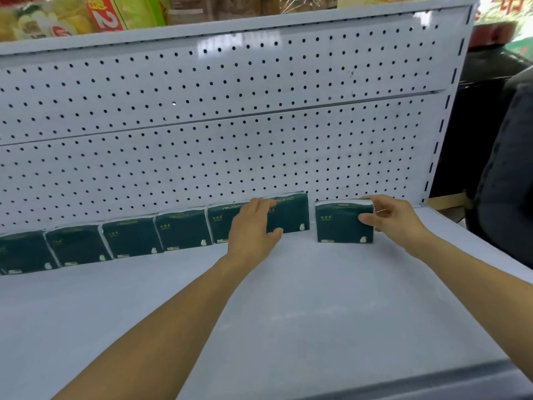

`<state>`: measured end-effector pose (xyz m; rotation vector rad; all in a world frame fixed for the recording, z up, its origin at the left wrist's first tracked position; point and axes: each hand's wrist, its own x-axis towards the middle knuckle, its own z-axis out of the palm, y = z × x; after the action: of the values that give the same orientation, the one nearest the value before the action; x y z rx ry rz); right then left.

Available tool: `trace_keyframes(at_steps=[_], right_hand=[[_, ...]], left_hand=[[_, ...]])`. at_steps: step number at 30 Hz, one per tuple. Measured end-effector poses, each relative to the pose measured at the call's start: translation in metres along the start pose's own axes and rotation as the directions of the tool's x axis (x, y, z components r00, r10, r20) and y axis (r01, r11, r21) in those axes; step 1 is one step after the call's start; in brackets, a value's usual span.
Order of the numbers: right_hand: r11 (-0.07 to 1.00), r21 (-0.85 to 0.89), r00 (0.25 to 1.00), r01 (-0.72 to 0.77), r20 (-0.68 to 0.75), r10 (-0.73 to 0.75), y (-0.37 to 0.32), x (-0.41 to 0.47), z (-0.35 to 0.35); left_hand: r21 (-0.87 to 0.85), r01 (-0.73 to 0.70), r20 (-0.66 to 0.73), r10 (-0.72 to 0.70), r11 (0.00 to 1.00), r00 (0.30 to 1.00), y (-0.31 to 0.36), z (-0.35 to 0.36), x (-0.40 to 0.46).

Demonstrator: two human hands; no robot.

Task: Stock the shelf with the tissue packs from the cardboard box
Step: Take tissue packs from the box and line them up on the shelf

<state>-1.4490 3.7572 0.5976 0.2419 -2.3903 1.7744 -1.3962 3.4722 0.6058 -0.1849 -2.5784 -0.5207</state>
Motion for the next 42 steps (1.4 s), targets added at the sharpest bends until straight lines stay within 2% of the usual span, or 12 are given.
trace_keyframes(at_steps=[2, 5, 9, 15, 21, 25, 28, 31, 33, 35, 38, 42], right_hand=[[0.999, 0.038, 0.998, -0.008, -0.055, 0.010, 0.003, 0.010, -0.002], [0.999, -0.036, 0.992, -0.001, -0.129, -0.003, 0.006, 0.028, 0.002], [0.997, -0.082, 0.980, 0.000, -0.197, -0.017, 0.009, 0.045, 0.012], [0.998, -0.070, 0.979, -0.001, -0.203, -0.013, 0.015, 0.056, 0.025], [0.994, -0.107, 0.970, 0.008, -0.242, -0.033, 0.012, 0.055, 0.039], [0.994, -0.104, 0.985, -0.043, -0.172, 0.024, 0.009, 0.052, 0.040], [0.962, -0.241, 0.987, -0.132, -0.122, 0.105, -0.001, 0.047, 0.038], [0.784, -0.590, 0.981, -0.193, -0.133, 0.141, -0.018, 0.033, 0.037], [0.631, -0.767, 0.993, -0.120, -0.093, 0.075, -0.032, 0.017, 0.041], [0.544, -0.839, 0.998, -0.006, -0.038, -0.049, -0.045, -0.004, 0.048], [0.506, -0.842, 0.952, 0.186, 0.029, -0.303, -0.064, -0.045, 0.068], [0.490, -0.772, 0.809, 0.405, 0.052, -0.585, -0.092, -0.113, 0.110]], left_hand=[[0.211, -0.107, 0.005, 0.108, 0.972, 0.994, -0.002, 0.009, 0.014], [0.476, -0.192, 0.069, 0.181, 0.858, 0.981, -0.008, 0.023, 0.031], [0.633, -0.238, 0.129, 0.203, 0.736, 0.971, -0.017, 0.035, 0.042], [0.651, -0.277, 0.065, 0.312, 0.706, 0.948, -0.031, 0.047, 0.046], [0.667, -0.272, 0.068, 0.306, 0.694, 0.950, -0.031, 0.051, 0.044], [0.661, -0.266, 0.102, 0.268, 0.701, 0.958, -0.027, 0.045, 0.044], [0.614, -0.267, 0.195, 0.186, 0.743, 0.963, -0.018, 0.036, 0.044], [0.572, -0.238, 0.216, 0.136, 0.785, 0.967, -0.008, 0.019, 0.042], [0.554, -0.207, 0.208, 0.107, 0.806, 0.972, -0.003, 0.003, 0.035], [0.530, -0.174, 0.165, 0.100, 0.830, 0.981, 0.001, -0.018, 0.021], [0.493, -0.137, 0.085, 0.109, 0.859, 0.990, 0.002, -0.055, -0.014], [0.457, -0.093, -0.050, 0.130, 0.885, 0.990, -0.011, -0.107, -0.081]])
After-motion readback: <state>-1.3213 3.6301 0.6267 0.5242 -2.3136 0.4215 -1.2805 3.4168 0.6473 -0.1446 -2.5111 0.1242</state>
